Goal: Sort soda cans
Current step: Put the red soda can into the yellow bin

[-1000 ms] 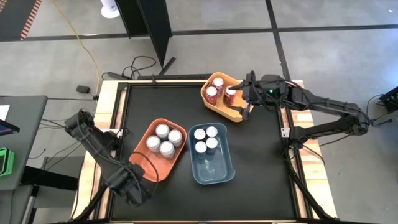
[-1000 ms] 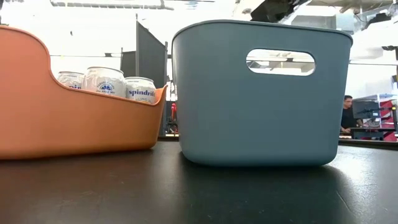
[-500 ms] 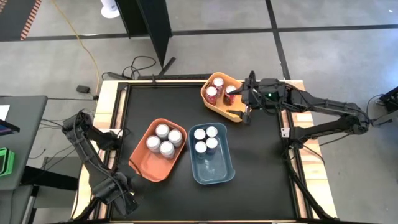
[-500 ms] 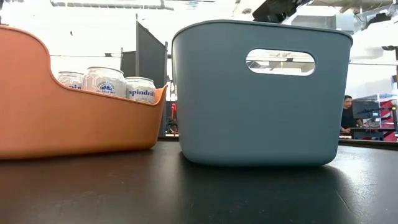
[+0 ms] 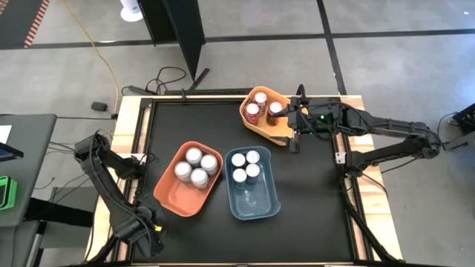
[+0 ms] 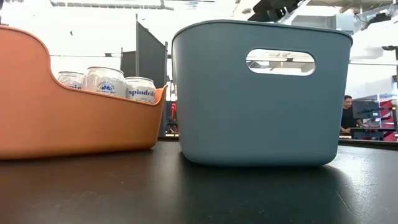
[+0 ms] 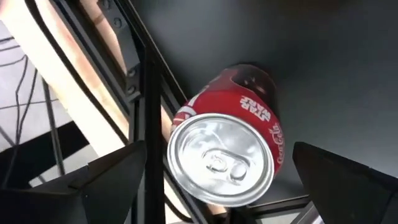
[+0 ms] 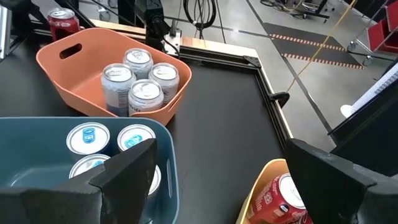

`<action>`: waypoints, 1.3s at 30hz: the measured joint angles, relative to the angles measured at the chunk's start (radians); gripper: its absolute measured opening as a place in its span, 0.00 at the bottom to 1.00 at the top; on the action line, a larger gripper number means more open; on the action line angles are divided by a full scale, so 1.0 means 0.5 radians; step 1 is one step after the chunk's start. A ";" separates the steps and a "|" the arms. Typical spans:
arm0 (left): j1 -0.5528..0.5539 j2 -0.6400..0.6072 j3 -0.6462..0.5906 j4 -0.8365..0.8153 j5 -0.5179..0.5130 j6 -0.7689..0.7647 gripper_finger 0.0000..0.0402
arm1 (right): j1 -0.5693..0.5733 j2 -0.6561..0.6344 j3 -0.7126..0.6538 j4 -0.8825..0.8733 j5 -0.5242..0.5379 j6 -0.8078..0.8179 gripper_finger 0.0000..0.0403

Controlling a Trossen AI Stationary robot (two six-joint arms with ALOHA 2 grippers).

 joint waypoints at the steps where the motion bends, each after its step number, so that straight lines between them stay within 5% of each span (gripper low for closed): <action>1: -0.007 0.000 -0.017 0.021 -0.001 -0.020 1.00 | 0.001 0.000 0.000 0.000 0.000 0.004 0.91; 21: -0.037 -0.002 -0.423 0.580 -0.138 -0.011 0.98 | -0.001 0.000 0.002 -0.001 0.000 0.052 0.91; 39: -0.034 -0.005 -0.443 0.689 -0.109 0.057 0.77 | -0.001 0.000 0.002 -0.001 0.000 0.067 0.91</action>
